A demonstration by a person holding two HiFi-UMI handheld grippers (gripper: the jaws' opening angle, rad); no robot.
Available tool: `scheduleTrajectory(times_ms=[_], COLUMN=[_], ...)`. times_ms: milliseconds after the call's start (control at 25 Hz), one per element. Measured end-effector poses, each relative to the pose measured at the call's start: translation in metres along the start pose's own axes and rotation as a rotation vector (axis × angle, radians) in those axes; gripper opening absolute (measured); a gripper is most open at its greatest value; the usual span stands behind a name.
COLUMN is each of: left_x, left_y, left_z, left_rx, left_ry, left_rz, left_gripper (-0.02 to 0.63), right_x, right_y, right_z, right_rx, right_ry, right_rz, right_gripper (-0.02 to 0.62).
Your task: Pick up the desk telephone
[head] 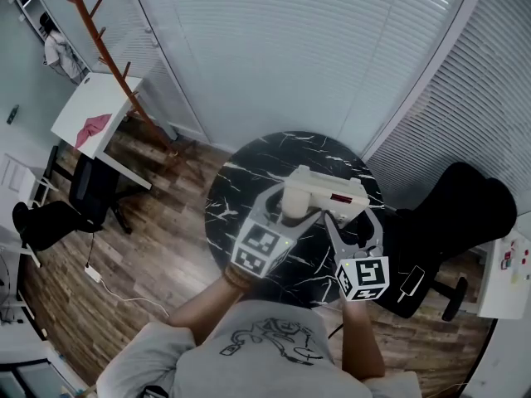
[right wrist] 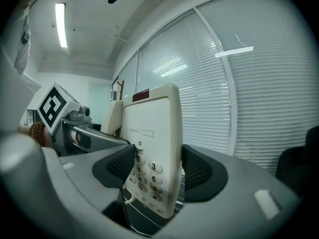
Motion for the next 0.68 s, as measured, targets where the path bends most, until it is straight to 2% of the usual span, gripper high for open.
scheduleTrajectory(times_ms=[680], left_x=[0.0016], left_y=[0.0013], left_z=[0.0017], left_rx=[0.003], left_ry=[-0.007], left_rz=[-0.001], left_gripper=[0.35], right_x=[0.0031], right_y=[0.0018], right_z=[0.0001], right_rx=[0.001], right_ry=[0.001], right_rz=[0.003], right_gripper=[0.296])
Point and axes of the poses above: the fingertips, and each gripper's own axes: x forward along the fingers, z to its left, y out of its underside, the point moved 7 cm from there along -x, backward along the fingers, and after that the axes turned 14 degrees about z, right-handed, at the moved point
